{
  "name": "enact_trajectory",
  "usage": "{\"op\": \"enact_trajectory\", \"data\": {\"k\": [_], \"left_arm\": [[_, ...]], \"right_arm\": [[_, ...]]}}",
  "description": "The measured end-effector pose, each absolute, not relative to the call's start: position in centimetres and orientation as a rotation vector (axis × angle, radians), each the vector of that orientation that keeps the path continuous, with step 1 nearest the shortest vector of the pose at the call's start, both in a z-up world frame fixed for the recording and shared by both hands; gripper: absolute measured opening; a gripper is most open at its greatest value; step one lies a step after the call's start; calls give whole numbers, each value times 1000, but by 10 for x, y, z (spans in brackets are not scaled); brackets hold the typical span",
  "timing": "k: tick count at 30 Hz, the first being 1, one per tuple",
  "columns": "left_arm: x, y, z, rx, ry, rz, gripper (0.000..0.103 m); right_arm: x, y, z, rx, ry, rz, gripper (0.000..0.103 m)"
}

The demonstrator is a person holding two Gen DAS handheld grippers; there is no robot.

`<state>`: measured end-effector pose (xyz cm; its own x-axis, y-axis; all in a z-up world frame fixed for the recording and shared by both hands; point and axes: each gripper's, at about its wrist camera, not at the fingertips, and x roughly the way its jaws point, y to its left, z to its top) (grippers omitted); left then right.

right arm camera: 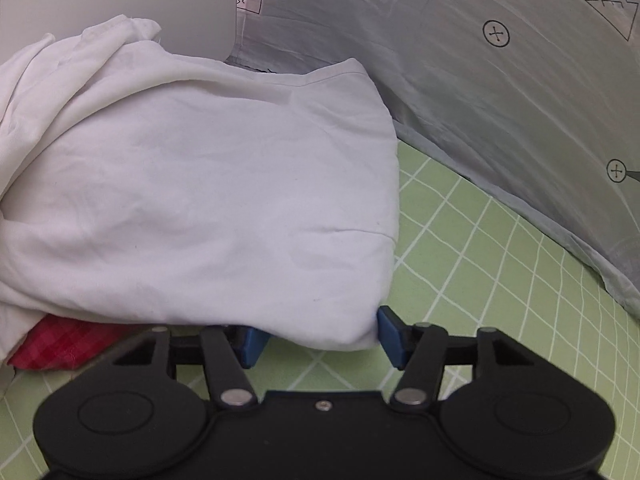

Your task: Fold clothes

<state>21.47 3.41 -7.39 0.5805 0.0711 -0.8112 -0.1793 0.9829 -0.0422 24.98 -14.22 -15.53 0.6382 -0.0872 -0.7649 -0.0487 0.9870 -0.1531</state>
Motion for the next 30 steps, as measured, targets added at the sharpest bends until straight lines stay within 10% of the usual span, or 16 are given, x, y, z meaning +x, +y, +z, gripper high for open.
{"op": "enact_trajectory", "data": {"k": [6, 30], "left_arm": [[202, 25, -68, -93, 889, 189, 29], [47, -41, 34, -96, 590, 132, 15]], "right_arm": [[236, -158, -140, -121, 783, -57, 10], [22, -293, -46, -94, 446, -393, 8]]}}
